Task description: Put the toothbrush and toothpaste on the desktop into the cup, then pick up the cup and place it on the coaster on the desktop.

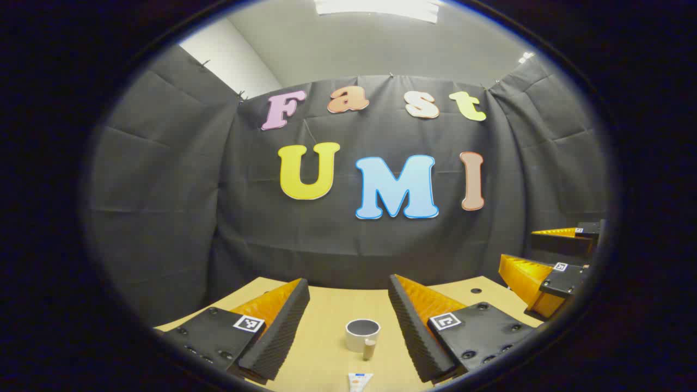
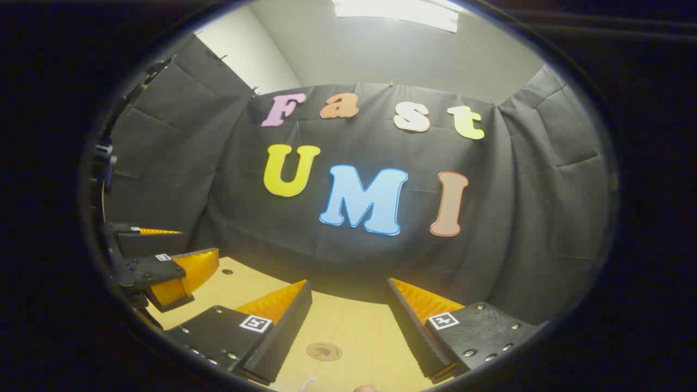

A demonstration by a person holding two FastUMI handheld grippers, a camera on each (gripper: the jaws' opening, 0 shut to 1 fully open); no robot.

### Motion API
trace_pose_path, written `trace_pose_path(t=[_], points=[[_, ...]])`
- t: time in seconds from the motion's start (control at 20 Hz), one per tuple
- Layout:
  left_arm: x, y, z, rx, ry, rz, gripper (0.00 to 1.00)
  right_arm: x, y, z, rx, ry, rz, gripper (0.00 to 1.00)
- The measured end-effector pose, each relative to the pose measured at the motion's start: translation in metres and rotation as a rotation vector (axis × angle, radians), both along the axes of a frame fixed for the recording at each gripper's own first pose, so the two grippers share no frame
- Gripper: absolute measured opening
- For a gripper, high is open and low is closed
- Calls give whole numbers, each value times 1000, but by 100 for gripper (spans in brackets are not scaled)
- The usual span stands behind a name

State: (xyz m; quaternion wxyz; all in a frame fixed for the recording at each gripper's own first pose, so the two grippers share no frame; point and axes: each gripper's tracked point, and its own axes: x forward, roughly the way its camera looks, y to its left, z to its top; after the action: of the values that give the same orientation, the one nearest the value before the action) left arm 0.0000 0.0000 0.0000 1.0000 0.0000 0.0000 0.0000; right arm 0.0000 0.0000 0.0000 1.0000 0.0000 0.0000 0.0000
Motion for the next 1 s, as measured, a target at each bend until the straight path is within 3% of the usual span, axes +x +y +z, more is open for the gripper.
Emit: trace_pose_path(t=[0.3, 1.0], points=[[-4, 3, 0, -2, 22, 23, 93, -2, 7, 2, -13, 2, 25, 88], [8, 5, -15, 18, 85, -11, 93, 1, 15, -8, 32, 61, 46, 88]])
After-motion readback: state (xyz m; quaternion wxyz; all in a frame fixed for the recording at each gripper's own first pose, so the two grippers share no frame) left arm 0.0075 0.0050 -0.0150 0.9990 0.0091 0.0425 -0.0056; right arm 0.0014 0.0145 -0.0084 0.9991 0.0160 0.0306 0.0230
